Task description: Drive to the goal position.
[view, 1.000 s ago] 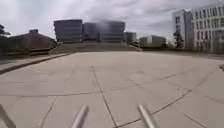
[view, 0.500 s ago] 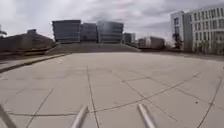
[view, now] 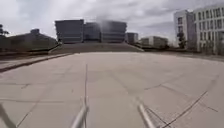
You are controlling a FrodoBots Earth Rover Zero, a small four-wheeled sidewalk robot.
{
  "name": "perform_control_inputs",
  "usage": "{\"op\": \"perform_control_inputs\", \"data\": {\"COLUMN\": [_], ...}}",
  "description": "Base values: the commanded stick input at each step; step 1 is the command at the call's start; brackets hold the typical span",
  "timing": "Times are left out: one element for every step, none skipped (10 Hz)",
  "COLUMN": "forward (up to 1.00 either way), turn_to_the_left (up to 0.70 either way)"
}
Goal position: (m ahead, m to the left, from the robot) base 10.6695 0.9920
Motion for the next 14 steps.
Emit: {"op": "perform_control_inputs", "data": {"forward": [1.00,1.00,1.00,1.00,1.00,1.00,1.00,1.00,1.00,1.00,1.00,1.00,1.00,1.00], "turn_to_the_left": [0.00,0.00,0.00,0.00,0.00,0.00,0.00,0.00,0.00,0.00,0.00,0.00,0.00,0.00]}}
